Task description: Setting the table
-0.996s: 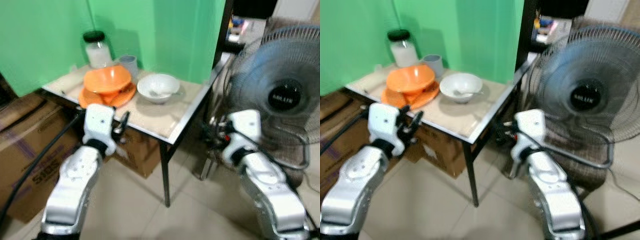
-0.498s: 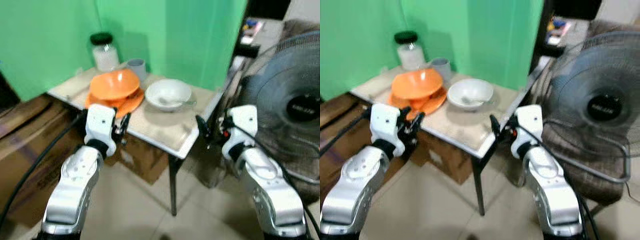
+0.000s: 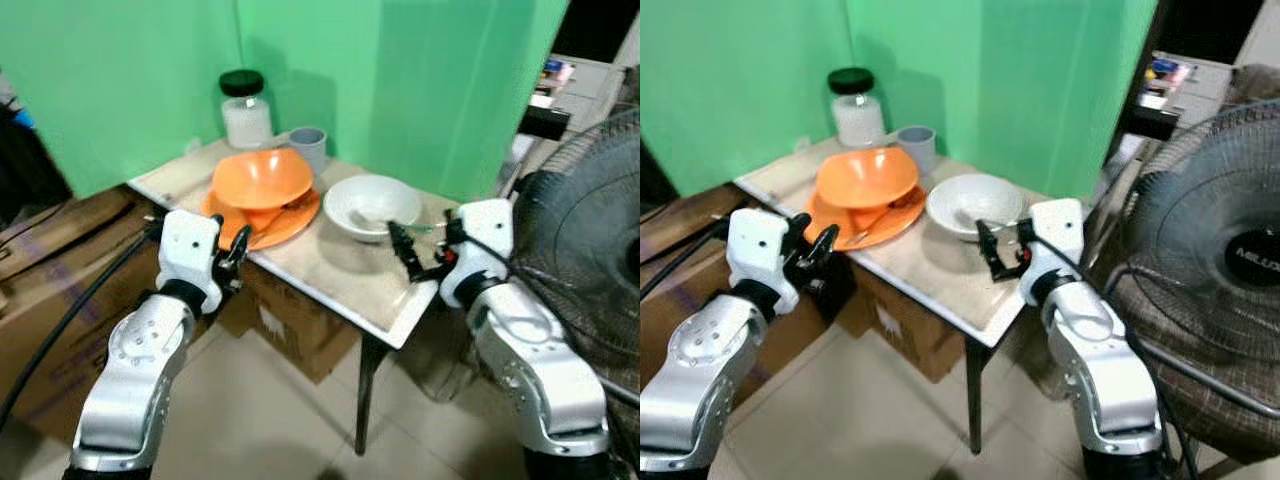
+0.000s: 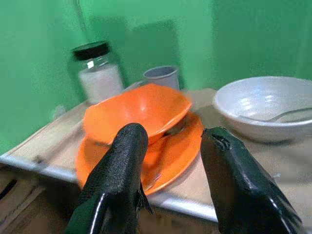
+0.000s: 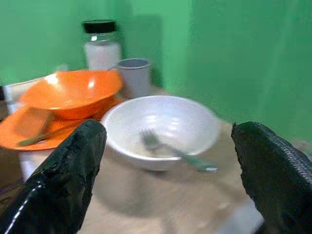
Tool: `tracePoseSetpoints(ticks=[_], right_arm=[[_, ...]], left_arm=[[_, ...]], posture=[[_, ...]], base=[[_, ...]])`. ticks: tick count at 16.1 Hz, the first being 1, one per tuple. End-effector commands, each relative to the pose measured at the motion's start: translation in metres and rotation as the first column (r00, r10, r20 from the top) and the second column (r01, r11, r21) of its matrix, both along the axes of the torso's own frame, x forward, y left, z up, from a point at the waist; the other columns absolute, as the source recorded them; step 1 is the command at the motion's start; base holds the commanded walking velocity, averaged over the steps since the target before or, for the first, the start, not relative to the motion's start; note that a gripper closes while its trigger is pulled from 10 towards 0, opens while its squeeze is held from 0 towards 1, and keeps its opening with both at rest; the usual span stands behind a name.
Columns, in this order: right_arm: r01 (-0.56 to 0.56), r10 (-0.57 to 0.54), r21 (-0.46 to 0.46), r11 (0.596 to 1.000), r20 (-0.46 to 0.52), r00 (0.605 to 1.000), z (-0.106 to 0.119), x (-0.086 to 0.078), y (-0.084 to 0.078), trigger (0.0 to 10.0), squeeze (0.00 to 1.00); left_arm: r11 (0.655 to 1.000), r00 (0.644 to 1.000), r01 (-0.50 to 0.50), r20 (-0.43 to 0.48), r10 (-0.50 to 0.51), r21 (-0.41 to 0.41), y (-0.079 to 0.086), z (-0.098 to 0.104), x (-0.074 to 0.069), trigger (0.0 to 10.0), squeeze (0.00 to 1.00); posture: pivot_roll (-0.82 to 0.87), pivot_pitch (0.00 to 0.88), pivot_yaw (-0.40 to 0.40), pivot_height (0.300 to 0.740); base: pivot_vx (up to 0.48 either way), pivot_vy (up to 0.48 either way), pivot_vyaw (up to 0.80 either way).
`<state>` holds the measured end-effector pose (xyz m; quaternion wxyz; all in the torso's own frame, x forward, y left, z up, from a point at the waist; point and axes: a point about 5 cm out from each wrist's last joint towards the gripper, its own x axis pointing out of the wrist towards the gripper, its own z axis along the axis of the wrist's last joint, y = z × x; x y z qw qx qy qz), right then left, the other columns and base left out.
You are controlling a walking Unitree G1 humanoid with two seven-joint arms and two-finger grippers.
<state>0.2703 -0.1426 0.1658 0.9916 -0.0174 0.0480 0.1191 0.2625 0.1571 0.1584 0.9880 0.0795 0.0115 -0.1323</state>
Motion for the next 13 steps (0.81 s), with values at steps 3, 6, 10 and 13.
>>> tracePoseSetpoints(ticks=[3, 6, 10, 13], right_arm=[[0.024, -0.024, 0.011, 1.000, 0.006, 1.000, 0.0027, 0.0021, -0.0052, 10.0, 1.00], [0.016, -0.016, 0.007, 1.000, 0.010, 1.000, 0.0045, 0.0056, -0.0046, 10.0, 1.00], [0.027, -0.027, 0.000, 1.000, 0.005, 1.000, 0.0044, 0.0036, -0.0080, 10.0, 1.00], [0.044, -0.044, -0.011, 0.999, -0.005, 0.999, 0.0047, 0.0012, -0.0129, 10.0, 1.00]], left_arm=[[0.999, 0.999, 0.050, -0.009, -0.049, 0.006, -0.0076, -0.0005, -0.0015, 10.0, 0.00], [0.999, 0.999, 0.047, -0.009, -0.046, 0.011, -0.0065, -0.0010, 0.0005, 10.0, 0.00], [0.997, 0.997, 0.072, -0.005, -0.072, 0.009, -0.0103, 0.0002, 0.0045, 10.0, 0.00], [0.994, 0.994, 0.109, -0.014, -0.109, 0.009, -0.0163, -0.0018, 0.0074, 10.0, 0.00]], posture=[[0.07, 0.000, 0.051, 0.740], [0.08, 0.000, 0.042, 0.740], [0.05, 0.000, 0.068, 0.740], [0.03, 0.000, 0.087, 0.740]], base=[[0.317, 0.000, 0.00], [0.316, 0.000, 0.00], [0.320, 0.000, 0.00], [0.317, 0.000, 0.00]])
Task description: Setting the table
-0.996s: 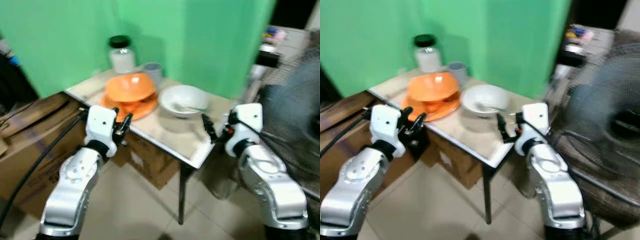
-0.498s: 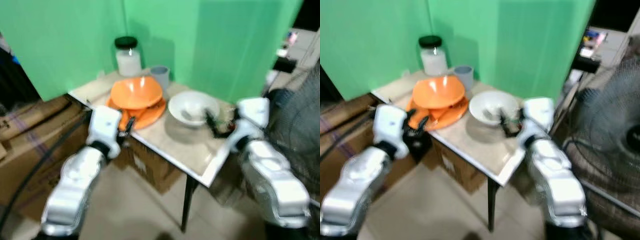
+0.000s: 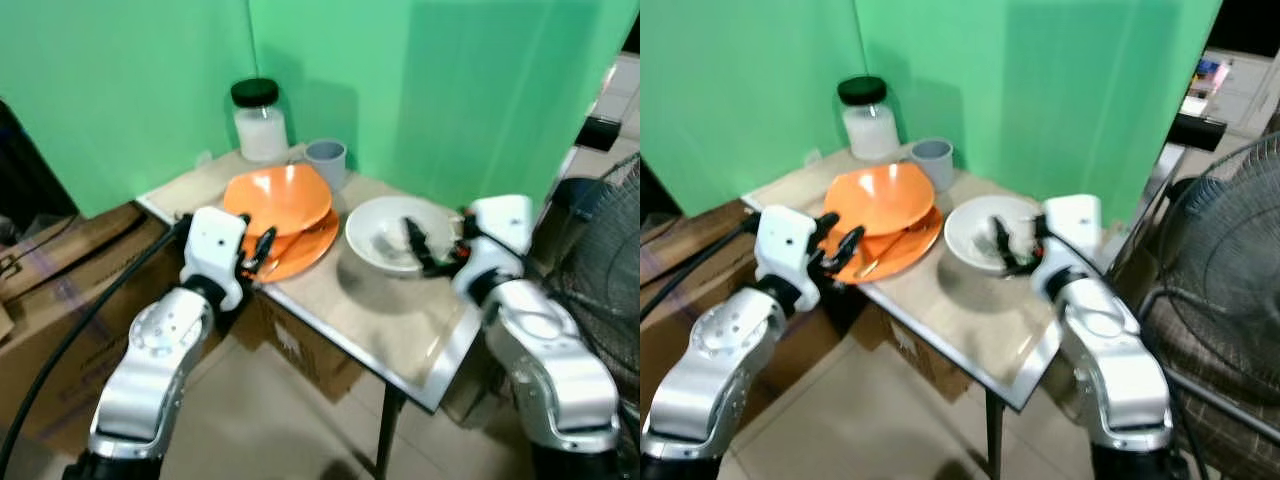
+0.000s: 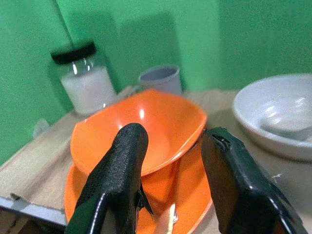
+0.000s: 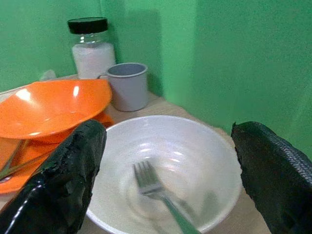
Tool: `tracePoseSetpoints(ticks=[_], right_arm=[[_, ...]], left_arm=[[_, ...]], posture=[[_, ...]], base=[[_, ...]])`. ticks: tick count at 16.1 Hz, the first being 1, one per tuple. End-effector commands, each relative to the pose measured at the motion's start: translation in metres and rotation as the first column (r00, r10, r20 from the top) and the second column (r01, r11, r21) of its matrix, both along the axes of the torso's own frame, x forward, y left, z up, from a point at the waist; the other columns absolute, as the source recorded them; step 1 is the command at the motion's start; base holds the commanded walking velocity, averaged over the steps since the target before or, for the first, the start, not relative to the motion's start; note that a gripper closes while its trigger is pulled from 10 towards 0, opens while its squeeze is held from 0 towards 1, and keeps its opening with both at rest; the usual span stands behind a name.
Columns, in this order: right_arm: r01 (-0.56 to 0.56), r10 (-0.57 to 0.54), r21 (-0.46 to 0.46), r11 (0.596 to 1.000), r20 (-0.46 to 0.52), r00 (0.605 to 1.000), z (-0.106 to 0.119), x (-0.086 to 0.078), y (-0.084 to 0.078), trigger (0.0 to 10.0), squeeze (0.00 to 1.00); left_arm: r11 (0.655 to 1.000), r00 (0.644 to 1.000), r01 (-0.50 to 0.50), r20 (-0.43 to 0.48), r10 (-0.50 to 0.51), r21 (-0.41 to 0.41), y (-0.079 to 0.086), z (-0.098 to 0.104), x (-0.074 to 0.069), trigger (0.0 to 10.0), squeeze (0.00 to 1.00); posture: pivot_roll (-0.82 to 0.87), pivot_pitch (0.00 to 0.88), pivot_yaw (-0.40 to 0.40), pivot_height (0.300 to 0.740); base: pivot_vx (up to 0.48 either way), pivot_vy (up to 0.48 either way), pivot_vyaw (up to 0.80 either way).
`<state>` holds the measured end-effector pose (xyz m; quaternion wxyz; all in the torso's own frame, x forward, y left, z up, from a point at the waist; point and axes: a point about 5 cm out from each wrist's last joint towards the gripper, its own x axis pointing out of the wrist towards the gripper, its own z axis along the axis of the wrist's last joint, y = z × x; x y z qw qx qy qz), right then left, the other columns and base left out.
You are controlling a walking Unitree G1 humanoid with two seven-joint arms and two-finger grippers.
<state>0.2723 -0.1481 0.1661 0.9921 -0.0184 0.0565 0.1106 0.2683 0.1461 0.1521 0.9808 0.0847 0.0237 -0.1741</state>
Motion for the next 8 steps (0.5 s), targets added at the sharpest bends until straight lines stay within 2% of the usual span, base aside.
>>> tracePoseSetpoints(ticks=[1, 3, 8], right_arm=[[0.029, -0.029, -0.003, 1.000, 0.009, 1.000, 0.005, -0.001, -0.009, 10.0, 1.00], [0.019, -0.019, -0.004, 1.000, 0.001, 1.000, 0.008, 0.003, -0.010, 10.0, 1.00], [-0.137, 0.126, -0.094, 0.986, -0.113, 0.986, 0.023, 0.025, -0.006, 10.0, 1.00]], left_arm=[[0.999, 0.999, 0.034, 0.021, -0.034, -0.001, -0.007, 0.005, 0.002, 10.0, 0.00], [0.999, 0.999, 0.036, 0.019, -0.036, 0.008, -0.006, 0.006, -0.001, 10.0, 0.00], [0.978, 0.975, 0.206, -0.089, -0.202, 0.035, -0.006, -0.004, -0.012, 10.0, 0.00]], posture=[[0.04, 0.000, 0.080, 0.740], [0.05, 0.000, 0.075, 0.740], [0.04, 0.000, 0.075, 0.740]], base=[[0.304, 0.000, 0.00], [0.148, 0.000, 0.00], [0.000, 0.000, 0.00]])
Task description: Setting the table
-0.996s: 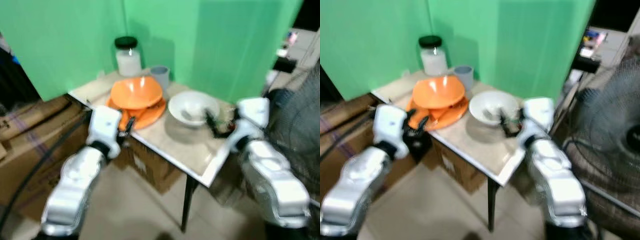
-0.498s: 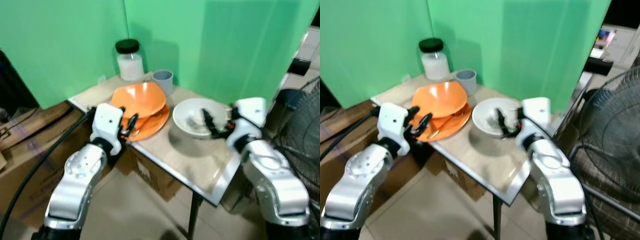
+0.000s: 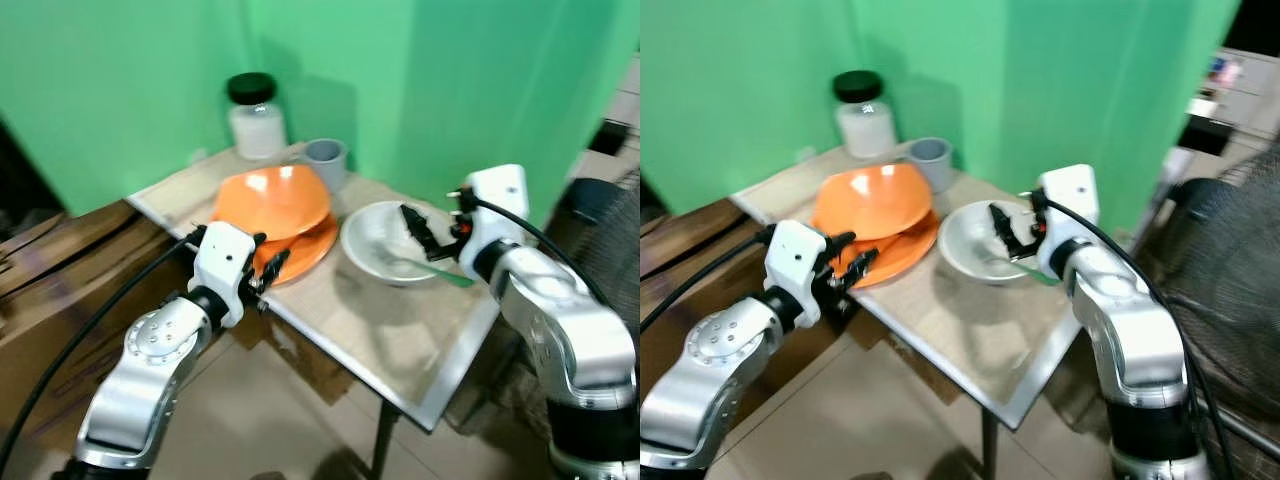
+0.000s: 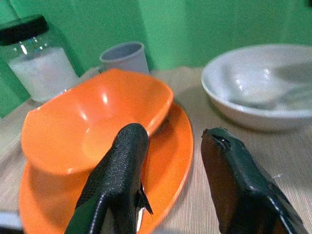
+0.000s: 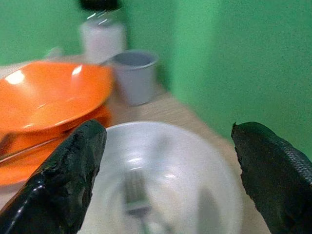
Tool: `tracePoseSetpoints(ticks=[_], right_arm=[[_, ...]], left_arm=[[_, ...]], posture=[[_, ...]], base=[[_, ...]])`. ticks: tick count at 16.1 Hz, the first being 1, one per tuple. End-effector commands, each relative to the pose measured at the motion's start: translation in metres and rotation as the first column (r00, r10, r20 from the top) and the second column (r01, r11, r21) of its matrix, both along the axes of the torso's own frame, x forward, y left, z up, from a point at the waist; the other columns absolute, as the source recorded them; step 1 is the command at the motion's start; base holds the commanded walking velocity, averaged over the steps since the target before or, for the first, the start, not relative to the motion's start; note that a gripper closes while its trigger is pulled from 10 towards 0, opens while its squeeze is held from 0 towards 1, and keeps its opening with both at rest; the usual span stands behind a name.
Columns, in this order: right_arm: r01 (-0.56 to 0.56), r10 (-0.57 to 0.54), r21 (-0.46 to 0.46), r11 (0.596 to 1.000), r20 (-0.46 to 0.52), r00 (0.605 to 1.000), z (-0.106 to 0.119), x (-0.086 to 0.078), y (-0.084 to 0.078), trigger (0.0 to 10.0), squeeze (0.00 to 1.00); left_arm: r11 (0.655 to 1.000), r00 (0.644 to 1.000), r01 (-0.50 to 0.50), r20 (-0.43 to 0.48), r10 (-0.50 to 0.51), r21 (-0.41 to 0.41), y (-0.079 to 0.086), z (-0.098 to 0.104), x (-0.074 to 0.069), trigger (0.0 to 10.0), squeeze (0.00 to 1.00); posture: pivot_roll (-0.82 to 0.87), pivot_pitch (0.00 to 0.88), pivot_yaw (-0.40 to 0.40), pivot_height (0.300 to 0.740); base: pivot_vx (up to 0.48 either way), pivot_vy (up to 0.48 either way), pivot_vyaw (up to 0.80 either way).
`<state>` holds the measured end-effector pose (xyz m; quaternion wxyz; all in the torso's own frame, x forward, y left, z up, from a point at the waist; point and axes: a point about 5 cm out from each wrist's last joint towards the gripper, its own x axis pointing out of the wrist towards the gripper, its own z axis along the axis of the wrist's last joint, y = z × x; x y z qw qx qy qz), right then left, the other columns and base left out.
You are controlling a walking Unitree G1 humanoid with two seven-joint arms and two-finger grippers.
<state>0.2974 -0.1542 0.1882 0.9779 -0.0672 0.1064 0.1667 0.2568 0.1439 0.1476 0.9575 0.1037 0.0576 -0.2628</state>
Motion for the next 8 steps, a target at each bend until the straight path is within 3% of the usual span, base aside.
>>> tracePoseSetpoints(ticks=[1, 2, 3, 4, 5, 6, 8], right_arm=[[-0.051, 0.050, -0.027, 0.998, -0.060, 0.997, 0.004, 0.005, 0.001, 10.0, 1.00], [-0.082, 0.073, -0.061, 0.995, -0.143, 0.987, 0.008, 0.014, 0.001, 10.0, 0.97], [-0.089, 0.076, -0.062, 0.994, -0.179, 0.981, 0.009, 0.018, 0.002, 10.0, 0.77], [-0.102, 0.086, -0.049, 0.994, -0.262, 0.961, 0.011, 0.024, 0.003, 10.0, 0.47], [-0.119, 0.104, -0.027, 0.993, -0.323, 0.941, 0.013, 0.027, 0.005, 10.0, 0.09], [-0.135, 0.121, -0.006, 0.991, -0.397, 0.910, 0.015, 0.033, 0.008, 10.0, 0.00], [-0.148, 0.114, -0.041, 0.988, -0.448, 0.887, 0.019, 0.043, 0.009, 10.0, 0.00]], left_arm=[[0.997, 0.997, 0.076, -0.035, -0.075, 0.010, -0.005, -0.001, -0.003, 10.0, 0.00], [0.992, 0.990, 0.124, -0.069, -0.122, 0.030, -0.005, -0.004, -0.007, 10.0, 0.00], [0.989, 0.987, 0.145, -0.083, -0.141, 0.036, -0.005, -0.005, -0.009, 10.0, 0.00], [0.984, 0.980, 0.174, -0.104, -0.168, 0.045, -0.006, -0.008, -0.010, 10.0, 0.00], [0.981, 0.975, 0.190, -0.125, -0.184, 0.044, -0.007, -0.009, -0.011, 10.0, 0.00], [0.975, 0.966, 0.217, -0.154, -0.207, 0.046, -0.009, -0.012, -0.012, 10.0, 0.00], [0.965, 0.954, 0.257, -0.176, -0.244, 0.053, -0.011, -0.013, -0.015, 10.0, 0.00]], posture=[[0.04, 0.000, 0.077, 0.740], [0.03, 0.000, 0.077, 0.740], [0.03, 0.000, 0.077, 0.740], [0.03, 0.000, 0.077, 0.740], [0.02, 0.000, 0.077, 0.740], [0.02, 0.000, 0.074, 0.740], [0.03, 0.000, 0.068, 0.740]], base=[[0.000, 0.000, 0.00], [0.000, 0.000, 0.00], [0.000, 0.000, 0.00], [0.000, 0.000, 0.00], [0.000, 0.000, 0.00], [0.000, 0.000, 0.00], [0.000, 0.000, 0.00]])
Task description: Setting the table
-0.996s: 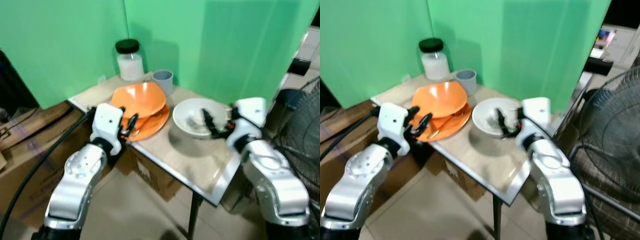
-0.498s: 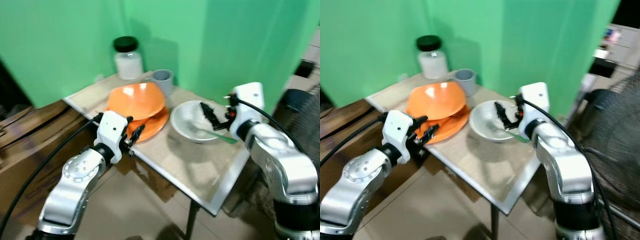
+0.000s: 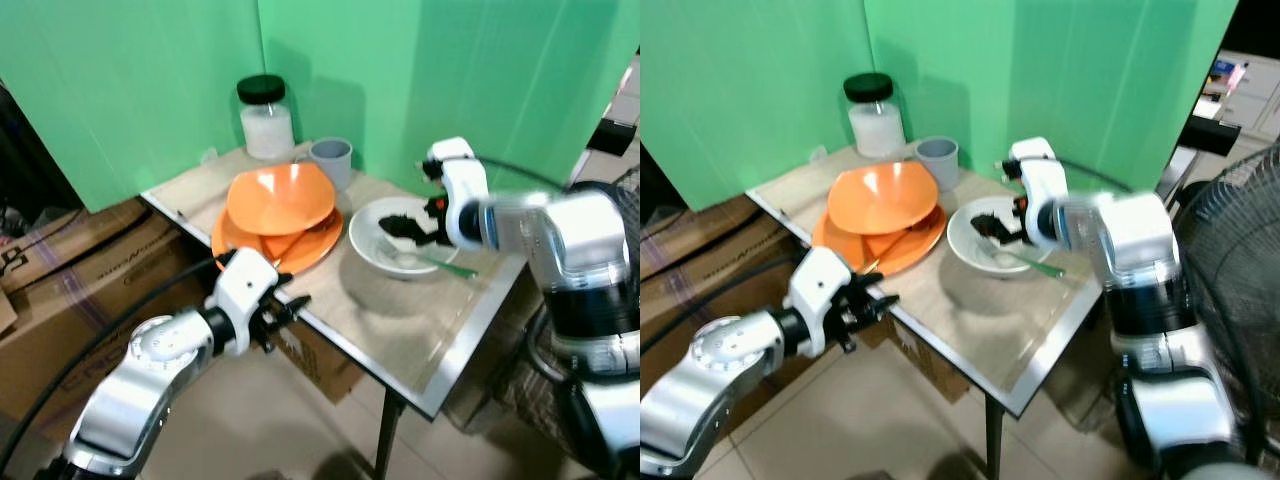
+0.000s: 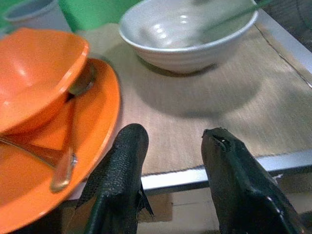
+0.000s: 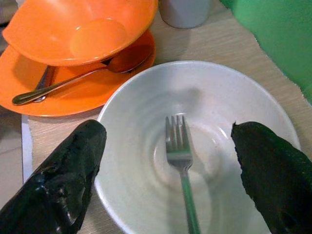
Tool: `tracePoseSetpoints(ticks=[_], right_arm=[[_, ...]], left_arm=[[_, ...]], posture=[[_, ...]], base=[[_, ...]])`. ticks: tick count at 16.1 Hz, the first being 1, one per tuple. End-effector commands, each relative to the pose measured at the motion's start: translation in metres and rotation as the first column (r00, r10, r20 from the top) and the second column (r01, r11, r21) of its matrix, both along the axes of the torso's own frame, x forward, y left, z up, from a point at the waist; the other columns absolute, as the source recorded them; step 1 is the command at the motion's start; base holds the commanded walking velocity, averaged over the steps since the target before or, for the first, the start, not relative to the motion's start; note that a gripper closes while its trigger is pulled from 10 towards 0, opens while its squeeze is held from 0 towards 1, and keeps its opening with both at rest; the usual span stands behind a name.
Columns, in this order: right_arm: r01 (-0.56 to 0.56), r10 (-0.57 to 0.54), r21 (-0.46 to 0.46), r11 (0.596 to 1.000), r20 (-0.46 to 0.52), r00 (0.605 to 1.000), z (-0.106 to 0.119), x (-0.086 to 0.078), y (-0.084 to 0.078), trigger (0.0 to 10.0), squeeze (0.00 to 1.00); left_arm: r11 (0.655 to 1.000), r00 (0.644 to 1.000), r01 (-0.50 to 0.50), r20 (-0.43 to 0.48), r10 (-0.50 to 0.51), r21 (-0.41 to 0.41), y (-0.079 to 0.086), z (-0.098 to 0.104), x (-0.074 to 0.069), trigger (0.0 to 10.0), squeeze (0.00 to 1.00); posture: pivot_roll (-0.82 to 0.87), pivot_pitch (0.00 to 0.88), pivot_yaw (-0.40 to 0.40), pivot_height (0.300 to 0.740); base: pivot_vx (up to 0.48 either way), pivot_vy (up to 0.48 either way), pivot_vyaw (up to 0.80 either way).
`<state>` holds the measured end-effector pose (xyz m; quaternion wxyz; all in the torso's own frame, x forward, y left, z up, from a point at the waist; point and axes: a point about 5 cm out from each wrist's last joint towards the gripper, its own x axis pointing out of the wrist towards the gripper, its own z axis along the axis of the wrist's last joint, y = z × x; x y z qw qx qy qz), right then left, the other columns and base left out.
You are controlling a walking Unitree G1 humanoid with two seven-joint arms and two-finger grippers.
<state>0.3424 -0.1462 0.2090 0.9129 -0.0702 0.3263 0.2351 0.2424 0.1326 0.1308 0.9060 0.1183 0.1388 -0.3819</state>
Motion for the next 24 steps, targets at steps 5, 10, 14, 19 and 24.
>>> tracePoseSetpoints(ticks=[5, 10, 14, 19, 24], right_arm=[[-0.067, 0.047, -0.170, 0.983, -0.119, 0.992, -0.006, 0.011, 0.001, 8.8, 0.00], [-0.094, 0.046, -0.252, 0.963, -0.193, 0.980, -0.031, 0.016, -0.003, 4.4, 0.00], [-0.095, 0.039, -0.275, 0.957, -0.203, 0.978, -0.035, 0.022, -0.007, 0.0, 0.00], [-0.116, 0.052, -0.288, 0.951, -0.219, 0.974, -0.038, 0.026, -0.010, 0.0, 0.00], [-0.132, 0.060, -0.286, 0.949, -0.247, 0.967, -0.044, 0.026, -0.012, 0.0, 0.00]], left_arm=[[1.000, 1.000, 0.014, -0.012, -0.014, -0.002, -0.001, 0.004, -0.004, 10.0, 0.00], [1.000, 0.999, 0.031, -0.018, -0.031, 0.002, -0.001, 0.004, -0.003, 10.0, 0.00], [0.999, 0.999, 0.045, -0.028, -0.045, 0.001, -0.002, 0.004, -0.004, 10.0, 0.00], [0.995, 0.992, 0.100, -0.074, -0.099, 0.008, -0.004, 0.002, -0.007, 10.0, 0.00], [0.994, 0.991, 0.109, -0.076, -0.108, 0.012, -0.004, 0.003, -0.007, 10.0, 0.00]], posture=[[0.04, 0.000, 0.050, 0.740], [0.03, 0.000, 0.057, 0.740], [0.03, 0.000, 0.058, 0.740], [0.04, 0.000, 0.060, 0.740], [0.04, 0.000, 0.063, 0.740]], base=[[0.000, 0.000, 0.00], [0.000, 0.000, 0.00], [0.000, 0.000, 0.00], [0.000, 0.000, 0.00], [0.000, 0.000, 0.00]])
